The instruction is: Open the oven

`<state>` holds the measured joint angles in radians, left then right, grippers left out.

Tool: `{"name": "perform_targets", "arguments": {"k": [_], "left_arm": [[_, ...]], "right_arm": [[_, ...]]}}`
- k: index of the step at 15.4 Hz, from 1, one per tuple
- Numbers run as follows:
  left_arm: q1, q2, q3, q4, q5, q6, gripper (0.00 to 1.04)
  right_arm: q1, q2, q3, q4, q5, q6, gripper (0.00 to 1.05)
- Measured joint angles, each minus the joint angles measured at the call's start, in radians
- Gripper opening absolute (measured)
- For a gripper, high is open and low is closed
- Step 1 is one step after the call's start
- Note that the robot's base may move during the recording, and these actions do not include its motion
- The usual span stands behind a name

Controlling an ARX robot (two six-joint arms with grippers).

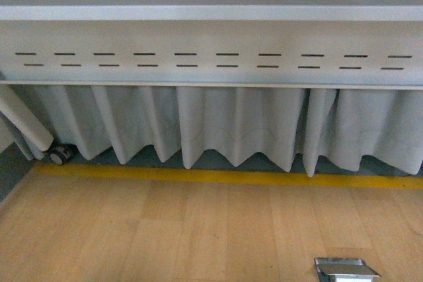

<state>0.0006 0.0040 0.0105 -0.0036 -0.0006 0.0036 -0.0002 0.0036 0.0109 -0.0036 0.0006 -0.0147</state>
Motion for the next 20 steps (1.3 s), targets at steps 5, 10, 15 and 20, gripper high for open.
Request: {"name": "perform_targets", "arguments": {"k": [5, 10, 15, 20], "left_arm": [[0.000, 0.000, 0.000, 0.000, 0.000, 0.000, 0.98], [0.000, 0.000, 0.000, 0.000, 0.000, 0.000, 0.98], [0.000, 0.000, 0.000, 0.000, 0.000, 0.000, 0.98], [0.000, 0.000, 0.000, 0.000, 0.000, 0.000, 0.98]], "right_arm": [[0.000, 0.000, 0.000, 0.000, 0.000, 0.000, 0.98], [0.000, 0.000, 0.000, 0.000, 0.000, 0.000, 0.98], [0.000, 0.000, 0.000, 0.000, 0.000, 0.000, 0.98], [0.000, 0.000, 0.000, 0.000, 0.000, 0.000, 0.98]]}}
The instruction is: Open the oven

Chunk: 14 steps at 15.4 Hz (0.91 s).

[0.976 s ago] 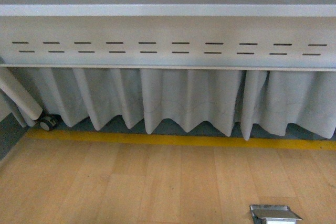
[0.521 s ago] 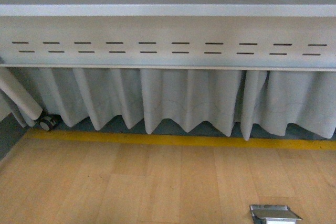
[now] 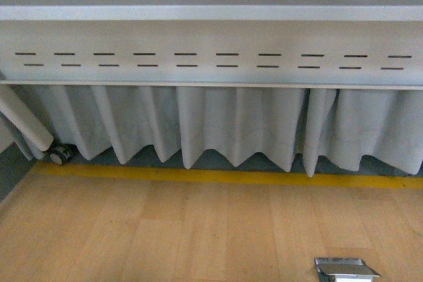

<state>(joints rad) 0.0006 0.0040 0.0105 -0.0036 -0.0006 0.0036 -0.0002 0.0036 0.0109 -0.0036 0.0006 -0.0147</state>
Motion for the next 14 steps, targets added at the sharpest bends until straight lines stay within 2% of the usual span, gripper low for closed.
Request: {"name": "perform_targets", "arguments": {"k": [14], "left_arm": [[0.000, 0.000, 0.000, 0.000, 0.000, 0.000, 0.98]], "right_arm": [[0.000, 0.000, 0.000, 0.000, 0.000, 0.000, 0.98]]}}
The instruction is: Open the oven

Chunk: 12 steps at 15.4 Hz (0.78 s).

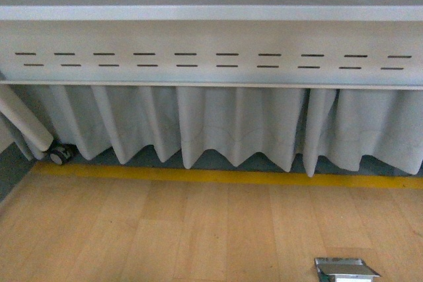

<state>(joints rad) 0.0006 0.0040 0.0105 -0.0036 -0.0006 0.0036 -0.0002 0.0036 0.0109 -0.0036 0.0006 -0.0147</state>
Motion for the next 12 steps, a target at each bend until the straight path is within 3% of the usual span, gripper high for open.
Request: {"name": "perform_targets", "arguments": {"k": [12], "left_arm": [[0.000, 0.000, 0.000, 0.000, 0.000, 0.000, 0.98]], "right_arm": [[0.000, 0.000, 0.000, -0.001, 0.000, 0.000, 0.98]]}}
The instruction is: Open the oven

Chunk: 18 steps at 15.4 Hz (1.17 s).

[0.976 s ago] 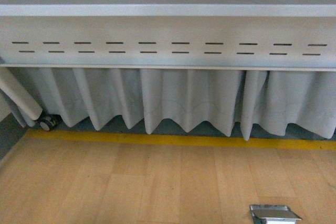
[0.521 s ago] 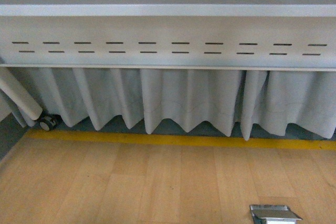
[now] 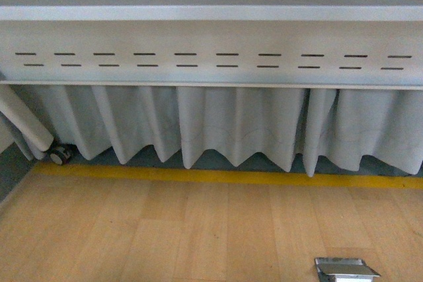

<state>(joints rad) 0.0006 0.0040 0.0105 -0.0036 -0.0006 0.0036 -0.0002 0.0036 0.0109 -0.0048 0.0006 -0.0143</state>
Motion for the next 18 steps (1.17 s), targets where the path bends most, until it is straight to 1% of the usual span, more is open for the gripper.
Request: {"name": "perform_targets", "arguments": {"k": [18], "left_arm": [[0.000, 0.000, 0.000, 0.000, -0.001, -0.001, 0.98]], "right_arm": [[0.000, 0.000, 0.000, 0.001, 0.000, 0.000, 0.98]]}}
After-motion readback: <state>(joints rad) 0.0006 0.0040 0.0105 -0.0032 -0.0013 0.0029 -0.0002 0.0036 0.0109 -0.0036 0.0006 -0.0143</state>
